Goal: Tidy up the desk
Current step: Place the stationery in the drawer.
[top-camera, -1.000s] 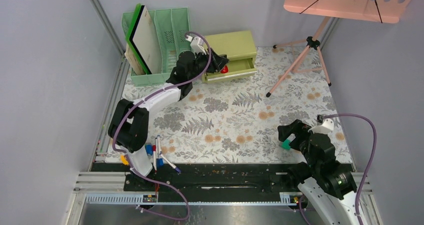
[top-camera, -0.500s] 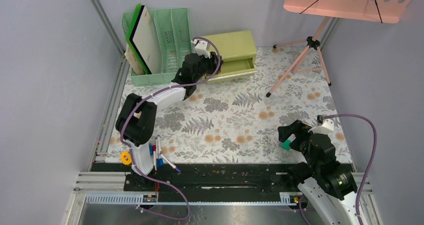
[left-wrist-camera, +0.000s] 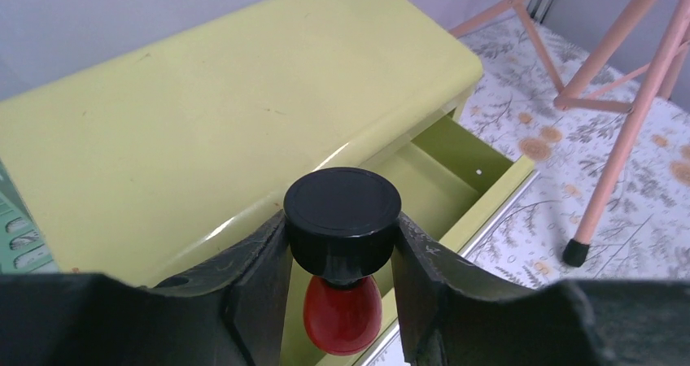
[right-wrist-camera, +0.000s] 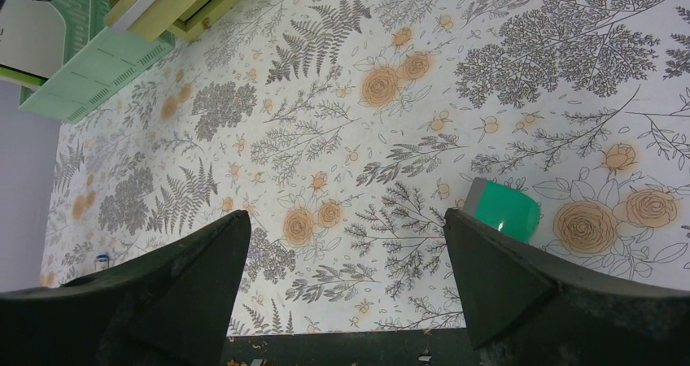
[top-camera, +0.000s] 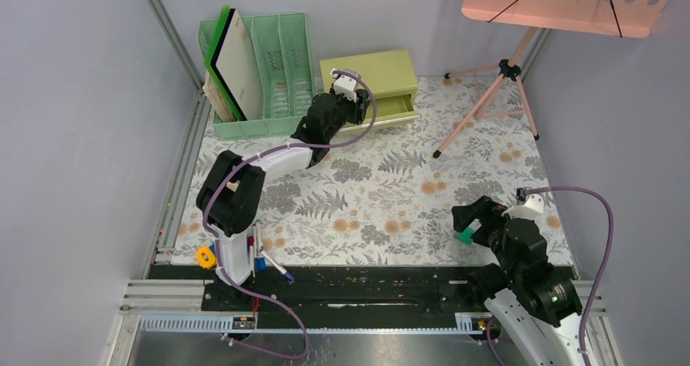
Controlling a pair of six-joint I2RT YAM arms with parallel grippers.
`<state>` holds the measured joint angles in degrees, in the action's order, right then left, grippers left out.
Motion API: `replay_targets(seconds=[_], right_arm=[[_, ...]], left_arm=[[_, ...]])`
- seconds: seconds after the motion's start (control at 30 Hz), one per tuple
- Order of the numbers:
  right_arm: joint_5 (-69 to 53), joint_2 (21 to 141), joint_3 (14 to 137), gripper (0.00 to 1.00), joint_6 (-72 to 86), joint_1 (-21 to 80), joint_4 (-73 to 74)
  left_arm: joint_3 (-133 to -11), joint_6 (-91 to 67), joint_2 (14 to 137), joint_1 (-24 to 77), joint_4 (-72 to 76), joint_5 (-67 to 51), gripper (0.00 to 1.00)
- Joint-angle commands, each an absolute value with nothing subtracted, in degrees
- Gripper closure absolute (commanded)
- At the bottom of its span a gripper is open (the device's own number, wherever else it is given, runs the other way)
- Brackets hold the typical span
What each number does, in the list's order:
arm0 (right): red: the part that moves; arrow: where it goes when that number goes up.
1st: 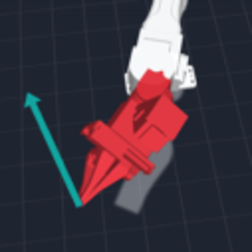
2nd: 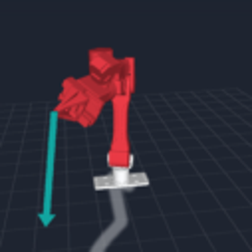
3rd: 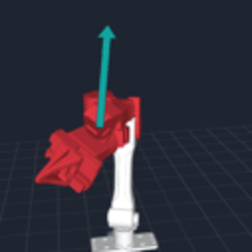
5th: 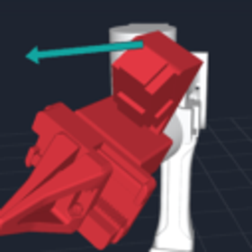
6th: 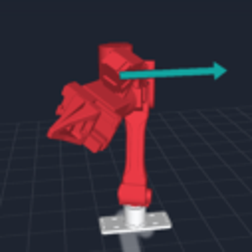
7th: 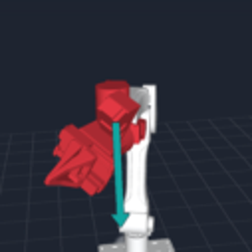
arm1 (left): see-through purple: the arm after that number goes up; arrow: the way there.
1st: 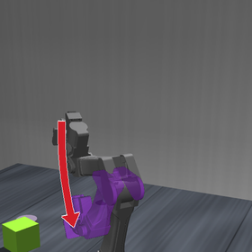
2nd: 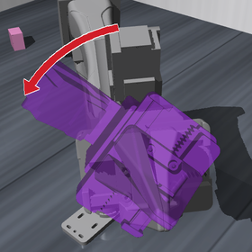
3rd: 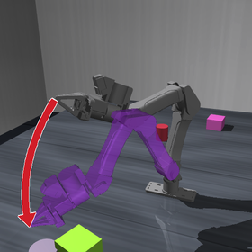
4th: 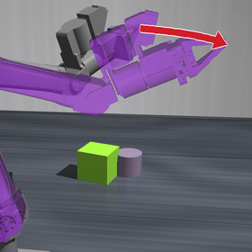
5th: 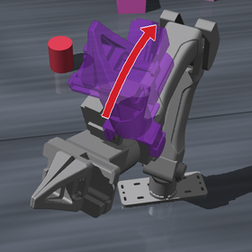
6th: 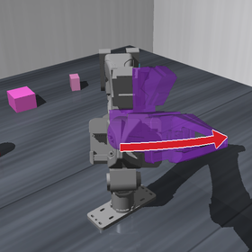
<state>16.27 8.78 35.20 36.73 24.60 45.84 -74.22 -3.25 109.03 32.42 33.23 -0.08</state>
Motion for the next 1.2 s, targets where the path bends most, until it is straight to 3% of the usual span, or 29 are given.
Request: replay_targets(seconds=[0.0,0.1,0.37,0.57,0.83,1.17], right_arm=[[16.68,7.62,35.88,0.04,36.9,24.52,45.26],[17.12,6.78,35.77,0.04,36.91,24.52,45.21],[16.29,7.34,35.86,0.03,36.57,24.52,45.04],[16.22,7.47,35.84,0.03,36.61,24.52,45.02],[15.95,7.82,35.64,0.03,36.72,24.52,44.98],[16.66,8.91,34.36,0.01,37.58,24.52,44.24]], left_arm=[[-75.35,1.86,110.58,33.03,37.35,1.98,0.77],[-75.66,4.36,111.03,33.74,36.28,2.47,0.71],[-77.01,7.96,110.99,34.86,32.28,6.69,0.37],[-76.61,9.66,109.48,34.87,31.83,7.38,0.22],[-71.76,7.51,101.96,35.49,34.74,7.41,0.17],[-56.93,-6.56,80.1,35.39,30.99,0.43,0.1]])
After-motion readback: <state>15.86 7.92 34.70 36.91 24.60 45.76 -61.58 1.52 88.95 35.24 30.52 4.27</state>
